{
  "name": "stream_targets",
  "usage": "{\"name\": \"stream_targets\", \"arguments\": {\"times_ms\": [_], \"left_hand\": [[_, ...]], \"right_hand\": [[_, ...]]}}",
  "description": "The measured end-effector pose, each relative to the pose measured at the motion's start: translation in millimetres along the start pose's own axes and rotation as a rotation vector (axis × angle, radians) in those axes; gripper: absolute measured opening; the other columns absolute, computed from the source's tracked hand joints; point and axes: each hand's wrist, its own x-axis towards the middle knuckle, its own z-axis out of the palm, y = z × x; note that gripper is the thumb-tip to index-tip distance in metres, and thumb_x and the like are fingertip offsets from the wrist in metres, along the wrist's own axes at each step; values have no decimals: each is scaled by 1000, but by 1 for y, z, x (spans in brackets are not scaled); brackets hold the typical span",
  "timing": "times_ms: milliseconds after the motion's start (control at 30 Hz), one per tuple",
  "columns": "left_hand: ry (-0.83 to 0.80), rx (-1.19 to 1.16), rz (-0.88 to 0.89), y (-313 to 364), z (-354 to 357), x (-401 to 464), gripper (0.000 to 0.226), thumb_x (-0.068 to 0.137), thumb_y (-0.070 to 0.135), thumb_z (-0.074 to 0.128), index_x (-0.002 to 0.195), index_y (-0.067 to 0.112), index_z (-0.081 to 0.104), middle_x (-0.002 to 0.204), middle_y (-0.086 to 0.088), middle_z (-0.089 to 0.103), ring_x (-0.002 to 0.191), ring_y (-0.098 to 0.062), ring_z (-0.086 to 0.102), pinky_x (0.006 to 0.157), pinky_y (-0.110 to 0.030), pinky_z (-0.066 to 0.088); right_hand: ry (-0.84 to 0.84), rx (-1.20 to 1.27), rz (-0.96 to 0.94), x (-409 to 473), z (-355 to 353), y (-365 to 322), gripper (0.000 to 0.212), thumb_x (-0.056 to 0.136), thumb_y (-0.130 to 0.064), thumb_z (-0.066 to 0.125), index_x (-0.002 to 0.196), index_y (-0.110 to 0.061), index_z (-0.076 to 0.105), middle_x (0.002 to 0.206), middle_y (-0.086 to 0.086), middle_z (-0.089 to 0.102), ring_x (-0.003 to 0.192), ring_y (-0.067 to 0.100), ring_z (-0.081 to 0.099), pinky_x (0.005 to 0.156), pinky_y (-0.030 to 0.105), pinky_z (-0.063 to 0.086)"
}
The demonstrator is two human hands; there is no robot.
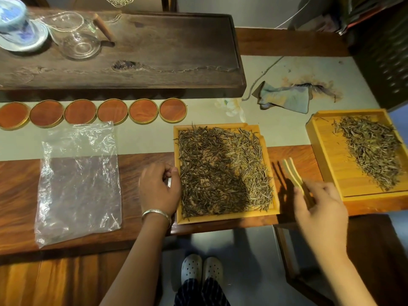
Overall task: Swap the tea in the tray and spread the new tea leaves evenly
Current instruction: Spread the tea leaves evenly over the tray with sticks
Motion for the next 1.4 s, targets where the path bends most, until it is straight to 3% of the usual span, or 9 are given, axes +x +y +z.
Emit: {"name": "stream_targets", "arguments": {"times_ms": [167,367,900,1067,1133,1267,1400], "left_hand": [[2,8,11,0,0,1,16,83,24,53,68,17,51,66,7,45,69,-17,40,62,-29,26],[11,8,17,-1,1,-1,18,83,29,50,70,17,52,66,8,46,69,-16,40,62,-29,28],[10,-1,3,-1,1,-1,15,83,25,53,69,19,49,66,9,46,69,-15,40,63,-29,28],[10,-9,2,-1,1,-1,14,83,24,53,70,21,49,66,15,42,69,-14,40,63,-29,29],[12,-8,1,-1,1,-1,14,83,25,53,70,21,50,67,16,41,68,-14,40,63,-29,29],[8,-9,2,0,1,1,15,83,25,53,69,22,47,66,15,40,67,-13,38,62,-28,27],[0,-38,-2,3,-2,0,17,81,23,54,68,29,44,66,17,38,67,-10,37,62,-26,26]], "right_hand": [[-45,-36,80,-27,2,17,27,83,-7,67,109,3,67,89,13,58,69,21,51,60,29,40],[-95,34,-1,-34,11,-4,25,83,-12,67,108,-9,68,89,5,56,63,23,57,52,31,45],[-179,46,-46,-20,14,-24,28,86,-13,65,113,-7,66,93,6,56,73,24,59,54,37,51],[-93,137,-31,-16,7,-26,29,86,-16,63,112,-3,67,90,5,56,62,17,52,53,24,41],[-56,183,-31,-6,3,-38,33,87,-21,61,114,-3,66,92,3,57,58,14,51,52,21,39],[-52,269,-33,20,13,-100,26,88,-25,65,111,-15,68,92,-9,59,86,14,54,72,28,42],[-110,496,50,40,43,-177,6,88,-32,63,91,-28,66,80,-16,58,76,3,55,64,17,45]]}}
